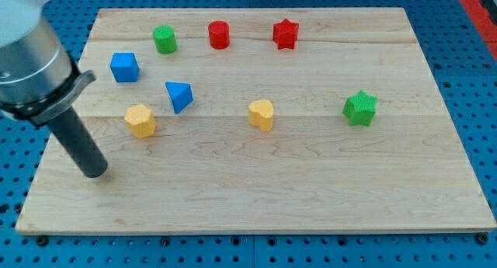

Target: Move the yellow hexagon diagonally to the red circle

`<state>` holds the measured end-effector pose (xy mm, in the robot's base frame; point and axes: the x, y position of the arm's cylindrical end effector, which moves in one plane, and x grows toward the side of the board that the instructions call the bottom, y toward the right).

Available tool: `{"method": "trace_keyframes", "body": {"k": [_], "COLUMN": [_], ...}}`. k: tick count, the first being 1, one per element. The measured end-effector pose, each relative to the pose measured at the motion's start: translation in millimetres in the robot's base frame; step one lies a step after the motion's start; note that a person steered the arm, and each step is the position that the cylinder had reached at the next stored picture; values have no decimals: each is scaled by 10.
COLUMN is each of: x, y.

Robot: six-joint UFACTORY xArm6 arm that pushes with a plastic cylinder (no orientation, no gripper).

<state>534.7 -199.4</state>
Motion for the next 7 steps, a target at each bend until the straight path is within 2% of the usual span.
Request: {"method": "trace_keyframes", "body": {"k": [2, 3, 4, 5, 6, 7], "x": [-201, -628, -870, -636, -645, -1093], "y": [210, 75, 106, 50, 406, 455]}}
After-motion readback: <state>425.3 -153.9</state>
